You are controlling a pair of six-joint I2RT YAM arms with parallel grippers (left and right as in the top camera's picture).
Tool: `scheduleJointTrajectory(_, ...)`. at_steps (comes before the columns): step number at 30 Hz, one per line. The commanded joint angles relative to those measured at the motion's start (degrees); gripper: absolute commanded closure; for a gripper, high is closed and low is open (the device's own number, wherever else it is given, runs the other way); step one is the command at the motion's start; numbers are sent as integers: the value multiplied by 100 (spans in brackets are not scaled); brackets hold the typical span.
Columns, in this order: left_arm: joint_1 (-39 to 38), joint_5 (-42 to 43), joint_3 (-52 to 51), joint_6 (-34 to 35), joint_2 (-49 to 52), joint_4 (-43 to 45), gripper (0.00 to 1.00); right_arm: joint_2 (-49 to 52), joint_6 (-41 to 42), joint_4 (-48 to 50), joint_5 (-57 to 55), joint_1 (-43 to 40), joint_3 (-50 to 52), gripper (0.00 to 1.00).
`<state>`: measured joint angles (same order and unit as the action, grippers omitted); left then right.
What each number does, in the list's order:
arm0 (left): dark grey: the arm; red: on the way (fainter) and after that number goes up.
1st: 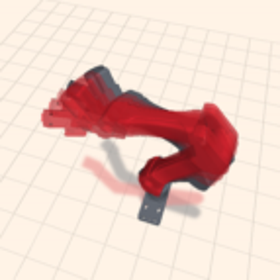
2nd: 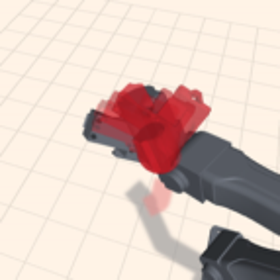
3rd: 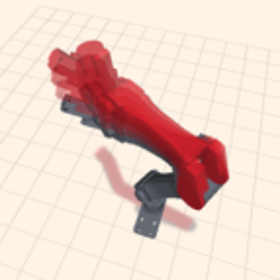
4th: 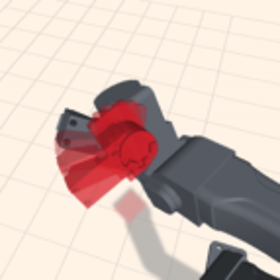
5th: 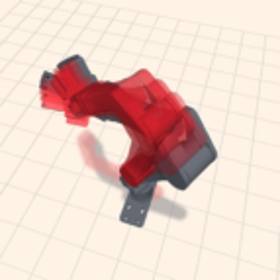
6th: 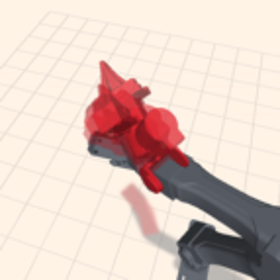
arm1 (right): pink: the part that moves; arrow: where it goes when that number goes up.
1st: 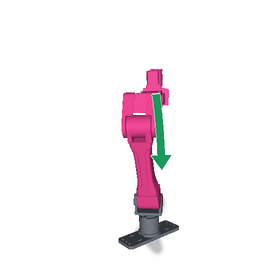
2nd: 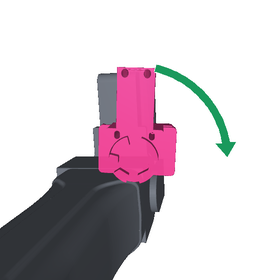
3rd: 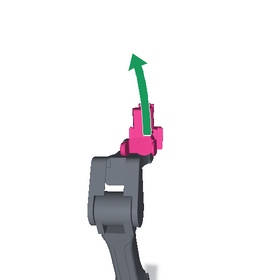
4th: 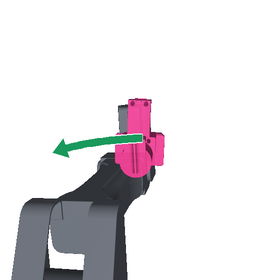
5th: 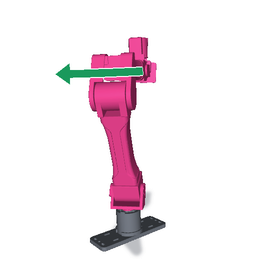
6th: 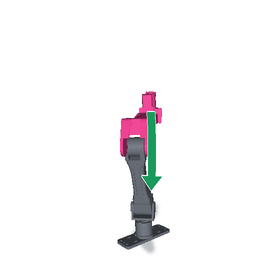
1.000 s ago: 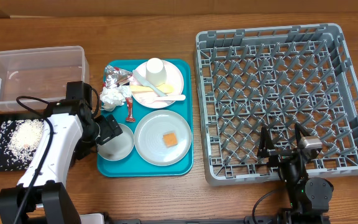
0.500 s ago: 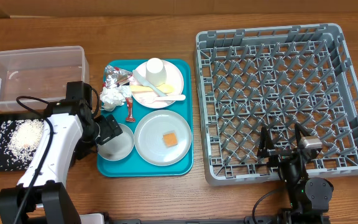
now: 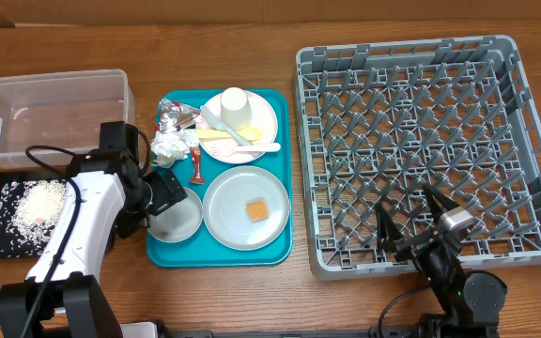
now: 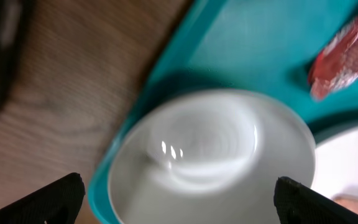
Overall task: Sort waste into correct bins and load items into the dishwasher rack
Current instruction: 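Release the bowl and raise the left gripper away, then move the right gripper left over the empty white bowl on the teal tray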
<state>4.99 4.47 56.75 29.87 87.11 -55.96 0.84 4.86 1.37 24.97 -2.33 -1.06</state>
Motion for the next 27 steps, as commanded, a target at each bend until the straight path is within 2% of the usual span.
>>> scheduleJointTrajectory(1, 31, 719, -28, -127, -90, 0, 0, -68, -17, 262, 1121, -31, 61, 0)
scheduleJointTrajectory(4, 33, 804, 39, -166, -101, -94, 0, -68, 13, 780, 1484, -31, 61, 0)
scheduleJointTrajectory(7, 33, 870, 275, -452, -166, -299, 0, -68, 654, 1462, 1521, -31, 59, 0)
scheduleJointTrajectory(10, 33, 868, 695, -697, -361, -566, 0, -68, 898, 1790, 1521, -31, 57, 0)
scheduleJointTrajectory(13, 33, 601, 1228, -780, -686, -866, 0, -68, 894, 1788, 1521, -31, 24, 0)
scheduleJointTrajectory(18, 59, -761, 2426, -275, -1193, -1521, 0, -68, 892, 1790, 1519, -31, -372, 0)
scheduleJointTrajectory(23, 446, -920, 3407, -190, -1436, -1792, 0, 177, 992, 1779, 1528, -31, -1097, 0)
scheduleJointTrajectory(27, 1130, -925, 3856, -107, -1451, -1893, 0, 894, 1040, 1781, 1991, -31, -1862, 0)
